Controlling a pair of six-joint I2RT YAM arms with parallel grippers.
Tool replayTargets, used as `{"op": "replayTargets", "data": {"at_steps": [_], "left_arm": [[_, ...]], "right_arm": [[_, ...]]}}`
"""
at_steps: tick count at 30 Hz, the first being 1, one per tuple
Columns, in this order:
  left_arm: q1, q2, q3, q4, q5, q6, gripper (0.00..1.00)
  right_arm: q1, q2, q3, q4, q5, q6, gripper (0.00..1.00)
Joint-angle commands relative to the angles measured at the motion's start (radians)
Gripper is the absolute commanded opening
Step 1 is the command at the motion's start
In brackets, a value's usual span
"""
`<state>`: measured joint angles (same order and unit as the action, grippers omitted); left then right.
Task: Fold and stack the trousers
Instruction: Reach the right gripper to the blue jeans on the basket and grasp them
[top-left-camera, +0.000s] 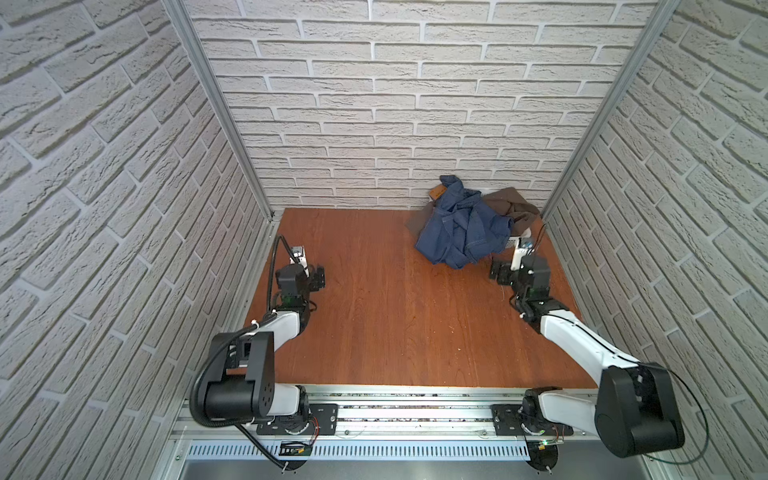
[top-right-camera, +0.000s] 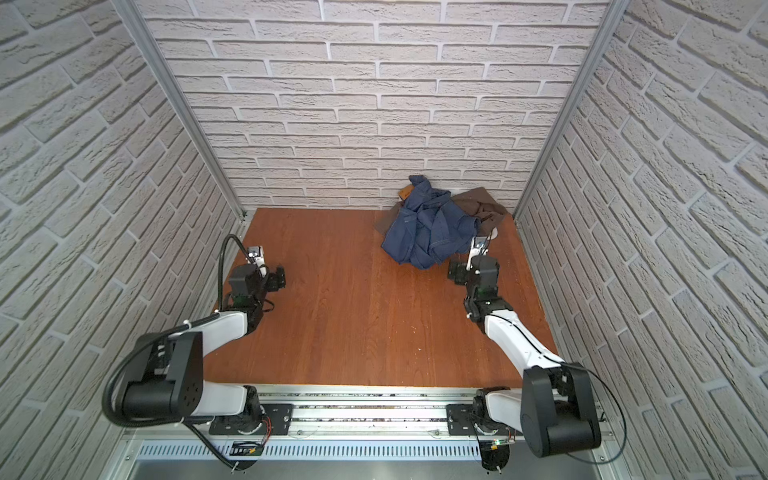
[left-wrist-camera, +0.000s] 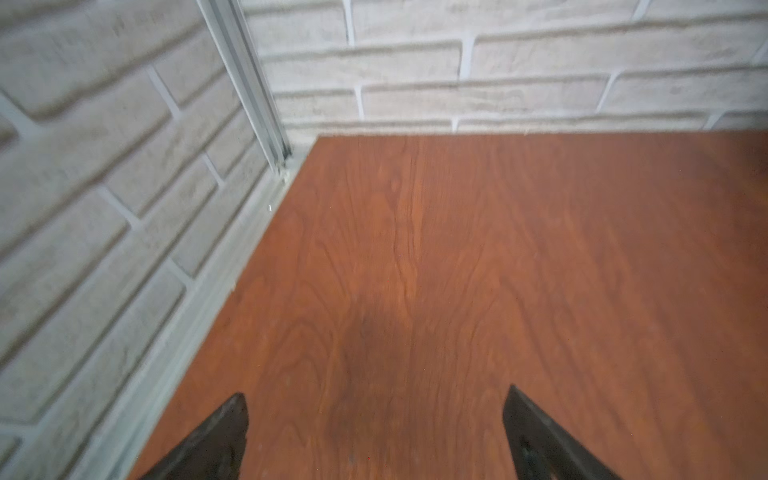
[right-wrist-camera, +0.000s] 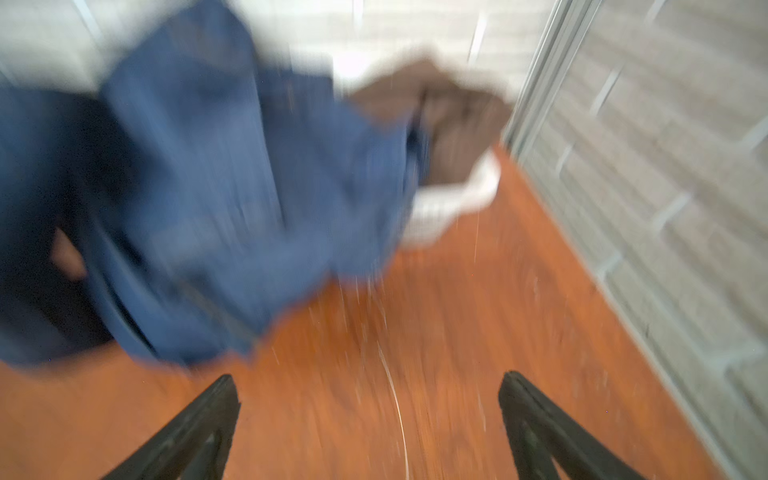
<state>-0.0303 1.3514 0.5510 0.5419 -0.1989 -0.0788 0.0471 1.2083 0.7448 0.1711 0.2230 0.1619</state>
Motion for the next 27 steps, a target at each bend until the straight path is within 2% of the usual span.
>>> {"op": "replayTargets", "data": {"at_steps": [1,3,5,7,10,13,19,20,22,24,27], "left_arm": [[-0.106,-0.116,0.082,-0.180,-0.115,0.023,0.92],[-0.159,-0.157,0.161,-0.314,-0.179,-0.059,0.92],[-0.179,-0.171,0.249,-0.489,-0.181,-0.193,0.92],[-0.202,-0.177,0.290,-0.596,-0.161,-0.269,0.93],[-0.235,-0.188,0.307,-0.692,-0.126,-0.322,0.98],[-0.242,-0.184,0.314,-0.772,-0.081,-0.363,0.98],[-0.244,-0.192,0.295,-0.848,-0.041,-0.375,0.98],[-0.244,-0.195,0.293,-0.856,-0.038,-0.375,0.98],[-0.244,-0.196,0.294,-0.874,-0.028,-0.375,0.98],[-0.244,-0.203,0.293,-0.881,-0.022,-0.373,0.98],[-0.244,-0.214,0.288,-0.885,-0.027,-0.372,0.98]], "right_arm": [[-0.001,-0.009,0.242,-0.363,-0.067,0.159,0.95],[0.002,0.055,0.385,-0.512,-0.138,0.227,0.93],[0.014,0.114,0.494,-0.609,-0.221,0.272,0.92],[0.058,0.158,0.580,-0.670,-0.259,0.282,0.97],[0.164,0.209,0.678,-0.730,-0.197,0.249,0.99],[0.233,0.274,0.761,-0.778,-0.169,0.221,1.00],[0.273,0.419,0.899,-0.879,-0.106,0.204,1.00],[0.276,0.446,0.922,-0.893,-0.084,0.197,0.96],[0.278,0.494,0.953,-0.896,-0.053,0.183,0.80],[0.279,0.547,0.995,-0.893,-0.053,0.164,0.68],[0.278,0.623,1.076,-0.919,-0.066,0.141,0.69]]}}
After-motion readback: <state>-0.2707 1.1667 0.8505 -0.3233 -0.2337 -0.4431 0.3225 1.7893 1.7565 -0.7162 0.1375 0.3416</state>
